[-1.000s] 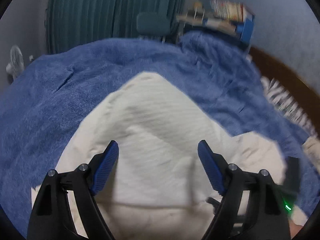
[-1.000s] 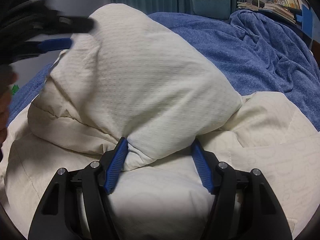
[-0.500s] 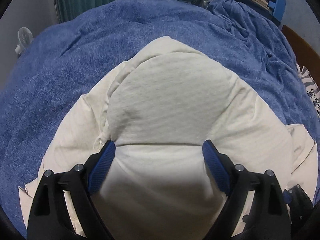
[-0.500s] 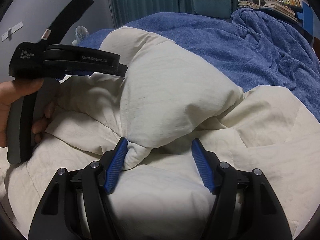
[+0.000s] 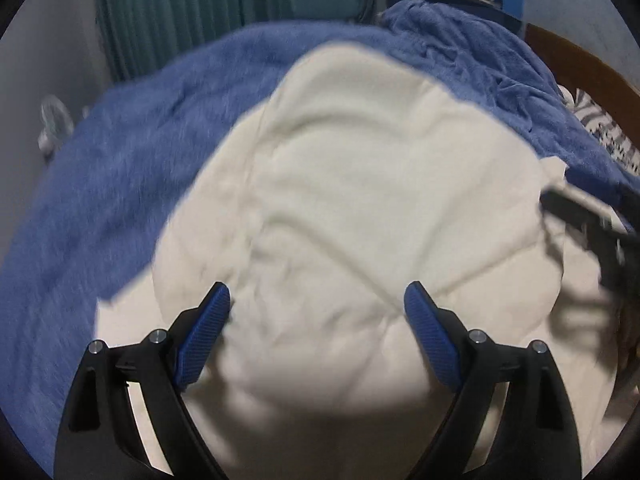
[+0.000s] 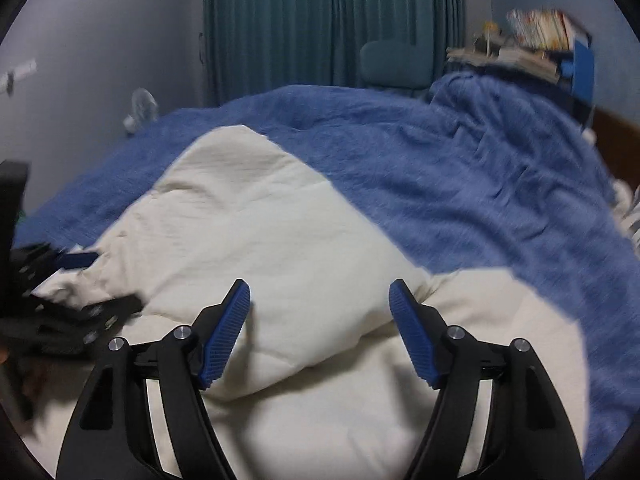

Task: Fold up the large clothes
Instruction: 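Open both tools and lift them off the folded hood, then move both tools toward the brown-lined hem of the jacket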

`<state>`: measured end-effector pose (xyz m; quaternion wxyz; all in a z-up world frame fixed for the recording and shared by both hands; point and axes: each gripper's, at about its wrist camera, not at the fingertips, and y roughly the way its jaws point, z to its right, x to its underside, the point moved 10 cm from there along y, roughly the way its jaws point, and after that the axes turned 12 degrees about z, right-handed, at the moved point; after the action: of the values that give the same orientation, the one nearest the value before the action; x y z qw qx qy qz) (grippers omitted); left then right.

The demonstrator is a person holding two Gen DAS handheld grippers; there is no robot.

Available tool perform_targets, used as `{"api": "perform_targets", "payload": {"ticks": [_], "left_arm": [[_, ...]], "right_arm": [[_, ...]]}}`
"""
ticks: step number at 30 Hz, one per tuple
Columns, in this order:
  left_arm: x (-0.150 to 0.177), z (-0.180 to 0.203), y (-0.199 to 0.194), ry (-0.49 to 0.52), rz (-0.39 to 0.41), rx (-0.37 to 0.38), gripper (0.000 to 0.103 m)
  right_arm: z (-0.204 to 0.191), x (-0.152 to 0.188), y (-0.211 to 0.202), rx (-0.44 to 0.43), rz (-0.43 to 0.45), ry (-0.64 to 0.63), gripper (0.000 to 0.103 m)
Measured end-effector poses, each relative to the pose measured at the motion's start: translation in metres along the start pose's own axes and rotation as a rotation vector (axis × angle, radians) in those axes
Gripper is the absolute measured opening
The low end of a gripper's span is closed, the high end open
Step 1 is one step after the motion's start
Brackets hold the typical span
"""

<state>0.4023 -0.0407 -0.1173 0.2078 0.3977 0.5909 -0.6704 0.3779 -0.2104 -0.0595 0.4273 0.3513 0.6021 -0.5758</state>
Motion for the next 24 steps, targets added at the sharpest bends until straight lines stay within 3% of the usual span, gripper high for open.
{"api": "perform_targets", "payload": {"ticks": [7, 15, 17, 20, 24], "left_arm": [[0.017, 0.000, 0.013, 0.013, 0.010, -0.017, 0.085], [0.013, 0.001, 0.006, 0.023, -0.008, -0.049, 0.086], [0.008, 0.002, -0.017, 0.008, -0.014, -0.079, 0.085], [-0.004, 0.014, -0.072, -0.031, 0.040, -0.023, 0.085], [-0.003, 0.032, -0.153, 0.046, 0.101, -0.017, 0.086]], "right_arm": [[0.008, 0.041, 0.034, -0.013, -0.162, 0.057, 0.072], [0.007, 0.047, 0.036, -0.023, -0.200, 0.085, 0.076], [0.010, 0.039, 0.018, -0.023, -0.186, 0.116, 0.076], [0.012, 0.016, -0.029, -0.021, -0.147, 0.146, 0.076], [0.004, -0.006, -0.101, 0.006, -0.079, 0.033, 0.080]]}}
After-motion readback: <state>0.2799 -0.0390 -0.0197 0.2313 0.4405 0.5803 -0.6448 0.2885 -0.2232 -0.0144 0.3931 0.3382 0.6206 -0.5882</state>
